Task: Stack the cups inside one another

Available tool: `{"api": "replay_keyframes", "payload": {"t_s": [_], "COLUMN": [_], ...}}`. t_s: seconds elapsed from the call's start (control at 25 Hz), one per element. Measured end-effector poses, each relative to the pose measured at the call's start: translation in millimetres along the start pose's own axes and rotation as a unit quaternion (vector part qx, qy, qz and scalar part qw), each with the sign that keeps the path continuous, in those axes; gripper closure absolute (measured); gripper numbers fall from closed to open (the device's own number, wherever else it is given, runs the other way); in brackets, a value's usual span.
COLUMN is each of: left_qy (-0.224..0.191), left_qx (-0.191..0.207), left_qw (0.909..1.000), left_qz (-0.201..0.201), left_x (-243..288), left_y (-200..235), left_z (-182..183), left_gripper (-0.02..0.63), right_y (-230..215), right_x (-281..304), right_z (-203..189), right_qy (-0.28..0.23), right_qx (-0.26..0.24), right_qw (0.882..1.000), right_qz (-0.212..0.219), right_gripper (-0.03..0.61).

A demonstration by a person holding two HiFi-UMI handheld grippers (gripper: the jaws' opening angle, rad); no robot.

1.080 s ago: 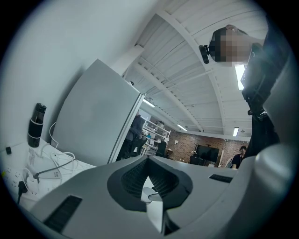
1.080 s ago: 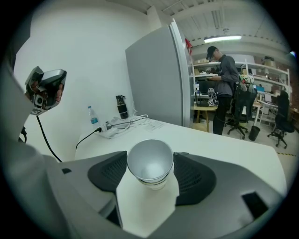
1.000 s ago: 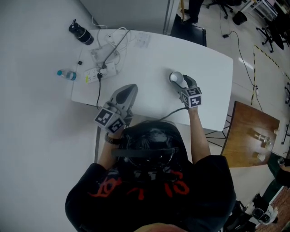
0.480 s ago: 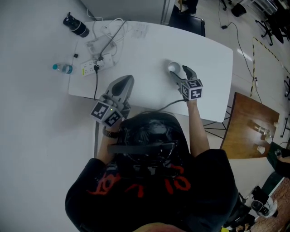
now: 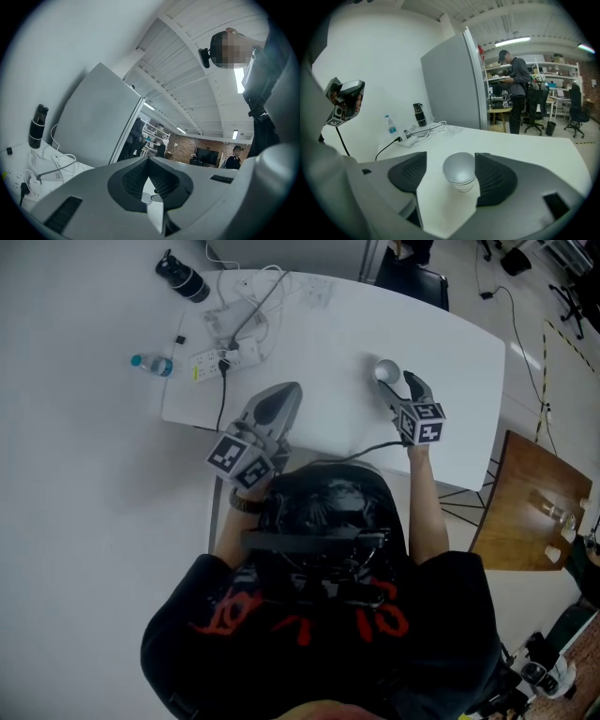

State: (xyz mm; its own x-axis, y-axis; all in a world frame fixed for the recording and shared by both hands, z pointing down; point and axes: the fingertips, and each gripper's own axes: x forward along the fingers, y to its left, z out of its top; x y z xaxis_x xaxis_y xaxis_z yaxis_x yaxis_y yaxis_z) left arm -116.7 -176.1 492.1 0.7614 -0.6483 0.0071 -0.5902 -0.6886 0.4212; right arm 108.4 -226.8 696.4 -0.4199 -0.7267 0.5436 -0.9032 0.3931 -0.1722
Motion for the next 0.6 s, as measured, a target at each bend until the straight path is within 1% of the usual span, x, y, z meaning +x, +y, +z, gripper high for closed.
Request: {"api": "replay_keyframes", "payload": {"t_s": [0.04,0.12,0.2,0.32,0.36,0.44,0.48,0.6], "left_qy": [0.002,0.005,0.006,0.008,0.007,0.007,0.009,0.012], "left_qx": [-0.001,-0.002,-0.001,-0.004,-0.006,-0.011,-0.011,-0.007], "left_qw": [1.0,1.0,0.9999,0.9997,0.9996,0.9993,0.9992,0.9994], "left_qz": [-0.003,-0.008,-0.013,-0.022,-0.026,-0.034,-0.036,-0.031], "left_x": [-2.0,-6.2,-10.1,-13.2,-13.5,-15.2,-18.9,-34.2], "left_y": [-0.7,-2.0,-3.4,-7.8,-9.8,-12.3,-11.8,-7.8], "left_z": [-0.2,-2.1,-5.3,-8.7,-9.1,-9.5,-9.7,-13.3], "left_gripper": [0.621,0.621,0.622,0.622,0.621,0.621,0.622,0.622], "right_y": [2.1,6.5,11.9,18.0,18.2,18.5,21.4,38.3], "right_x": [-1.7,-6.6,-11.4,-17.1,-19.8,-25.3,-25.6,-17.5], "right_z": [0.8,0.7,-0.9,-3.2,-2.6,0.1,0.9,0.2], "right_qy": [-0.003,-0.01,-0.018,-0.023,-0.023,-0.028,-0.033,-0.046], "right_qx": [0.001,0.005,0.007,0.006,0.005,0.006,0.009,0.015], "right_qw": [1.0,1.0,1.0,1.0,1.0,1.0,0.999,0.999], "right_qz": [-0.002,-0.006,-0.004,0.001,-0.002,-0.013,-0.017,-0.013], "right_gripper": [0.264,0.267,0.308,0.317,0.342,0.374,0.403,0.44]}}
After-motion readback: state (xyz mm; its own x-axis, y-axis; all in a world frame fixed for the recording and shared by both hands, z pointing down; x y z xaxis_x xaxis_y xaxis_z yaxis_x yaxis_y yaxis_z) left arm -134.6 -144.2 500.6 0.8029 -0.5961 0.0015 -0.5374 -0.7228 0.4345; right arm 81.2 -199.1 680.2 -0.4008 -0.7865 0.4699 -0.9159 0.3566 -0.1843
